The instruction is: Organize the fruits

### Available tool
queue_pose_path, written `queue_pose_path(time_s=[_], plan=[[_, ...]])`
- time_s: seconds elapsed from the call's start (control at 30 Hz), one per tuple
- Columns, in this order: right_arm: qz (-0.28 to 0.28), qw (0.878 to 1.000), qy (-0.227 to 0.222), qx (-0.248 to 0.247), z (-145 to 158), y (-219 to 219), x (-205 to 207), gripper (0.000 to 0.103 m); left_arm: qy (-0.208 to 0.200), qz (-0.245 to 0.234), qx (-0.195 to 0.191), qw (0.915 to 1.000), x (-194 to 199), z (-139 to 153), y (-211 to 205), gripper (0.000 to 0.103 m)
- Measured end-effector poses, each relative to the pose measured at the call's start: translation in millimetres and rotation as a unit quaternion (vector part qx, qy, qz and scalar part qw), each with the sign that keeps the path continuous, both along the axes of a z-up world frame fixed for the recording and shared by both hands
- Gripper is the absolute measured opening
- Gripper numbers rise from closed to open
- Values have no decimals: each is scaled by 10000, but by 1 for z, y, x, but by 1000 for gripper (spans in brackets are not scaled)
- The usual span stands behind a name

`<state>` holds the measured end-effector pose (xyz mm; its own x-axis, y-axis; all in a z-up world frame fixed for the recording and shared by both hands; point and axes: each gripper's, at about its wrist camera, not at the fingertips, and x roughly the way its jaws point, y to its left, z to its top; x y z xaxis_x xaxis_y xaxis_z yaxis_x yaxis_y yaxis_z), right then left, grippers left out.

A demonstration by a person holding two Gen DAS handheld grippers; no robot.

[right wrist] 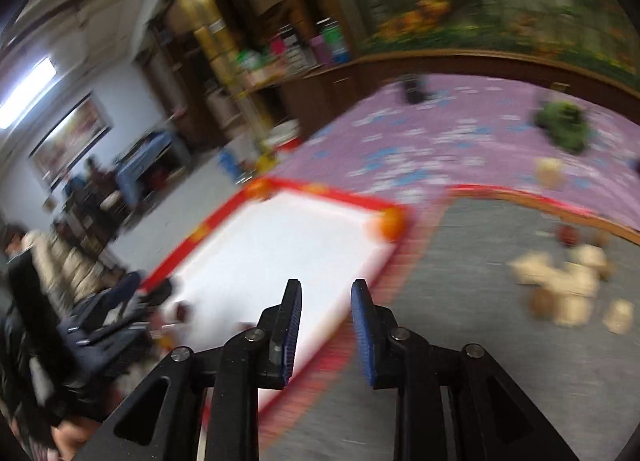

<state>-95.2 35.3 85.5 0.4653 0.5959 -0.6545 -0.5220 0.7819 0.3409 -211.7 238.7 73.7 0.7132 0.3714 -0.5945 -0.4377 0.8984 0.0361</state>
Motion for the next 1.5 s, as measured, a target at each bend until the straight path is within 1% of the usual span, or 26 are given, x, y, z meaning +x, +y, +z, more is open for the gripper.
queue_pose_path(time_s=[0.07, 0.1, 0.13, 0.2, 0.23, 0.27, 0.33, 0.37, 0.43, 0.5, 0.6, 0.67, 0.77, 0.87, 0.9, 0.97, 1.03, 1.07, 1.13, 1.2, 1.23, 1.3, 1.4, 1.47, 1.5], plan=[[-445, 9990, 86, 20, -6, -43, 11, 26, 12, -257, 34, 9997, 3, 2, -15, 66], [-701, 9973, 230, 37, -10, -69, 19, 26, 28, -336, 36, 9994, 4, 2, -20, 66], [-887, 9955, 328, 17, -11, -84, 24, 26, 50, -441, 33, 9990, 8, 4, -28, 66], [-1107, 9928, 461, -24, -8, -103, 37, 26, 64, -510, 37, 9987, 14, 8, -38, 66], [-1105, 9928, 452, -54, 0, -108, 43, 26, 53, -549, 48, 9985, 15, 11, -42, 66], [-1073, 9935, 367, -108, 7, -107, 43, 26, 24, -603, 78, 9981, 15, 16, -48, 66], [-1033, 9944, 5, -207, 24, -107, 38, 27, -54, -698, 160, 9974, 12, 23, -58, 66], [-1016, 9945, -107, -221, 29, -109, 38, 27, -77, -764, 214, 9968, 11, 27, -63, 66], [-991, 9945, -155, -307, 33, -116, 40, 27, -45, -845, 339, 9958, 11, 29, -73, 66], [-1102, 9936, -30, -250, 30, -131, 48, 28, 58, -957, 466, 9943, 15, 30, -84, 66], [-1229, 9916, 377, -145, 14, -160, 69, 28, 184, -1209, 492, 9913, 25, 33, -103, 66], [-1366, 9890, 568, -34, 3, -183, 78, 28, 237, -1410, 491, 9885, 33, 35, -116, 66], [-1494, 9856, 773, 177, -11, -212, 85, 28, 361, -1774, 523, 9821, 53, 34, -146, 66], [-1594, 9804, 1050, 481, -25, -234, 91, 28, 487, -2179, 564, 9731, 73, 32, -178, 66], [-1608, 9797, 1083, 514, -28, -237, 92, 28, 520, -2338, 556, 9693, 80, 30, -190, 66], [-1540, 9789, 1168, 668, -34, -242, 93, 27, 584, -2474, 540, 9656, 90, 26, -202, 66], [-1347, 9777, 1384, 823, -41, -240, 95, 27, 743, -2637, 437, 9607, 103, 18, -214, 66], [-1247, 9768, 1528, 840, -45, -236, 96, 27, 848, -2679, 369, 9590, 112, 12, -219, 66], [-1128, 9761, 1684, 787, -50, -230, 95, 27, 982, -2731, 352, 9563, 121, 3, -226, 65], [-1074, 9782, 1656, 644, -51, -225, 94, 27, 1165, -2760, 452, 9530, 130, -9, -231, 65], [-1063, 9794, 1623, 567, -51, -221, 93, 27, 1230, -2727, 482, 9530, 134, -14, -230, 66], [-980, 9812, 1601, 447, -52, -215, 91, 27, 1347, -2685, 373, 9531, 140, -23, -226, 65], [-1017, 9837, 1480, 81, -56, -206, 91, 27, 1406, -2674, 226, 9530, 147, -28, -221, 65], [-1000, 9847, 1423, -137, -61, -199, 91, 27, 1484, -2703, 166, 9511, 153, -32, -222, 65], [-978, 9862, 1306, -276, -60, -196, 89, 26, 1543, -2718, 180, 9497, 156, -35, -223, 65]])
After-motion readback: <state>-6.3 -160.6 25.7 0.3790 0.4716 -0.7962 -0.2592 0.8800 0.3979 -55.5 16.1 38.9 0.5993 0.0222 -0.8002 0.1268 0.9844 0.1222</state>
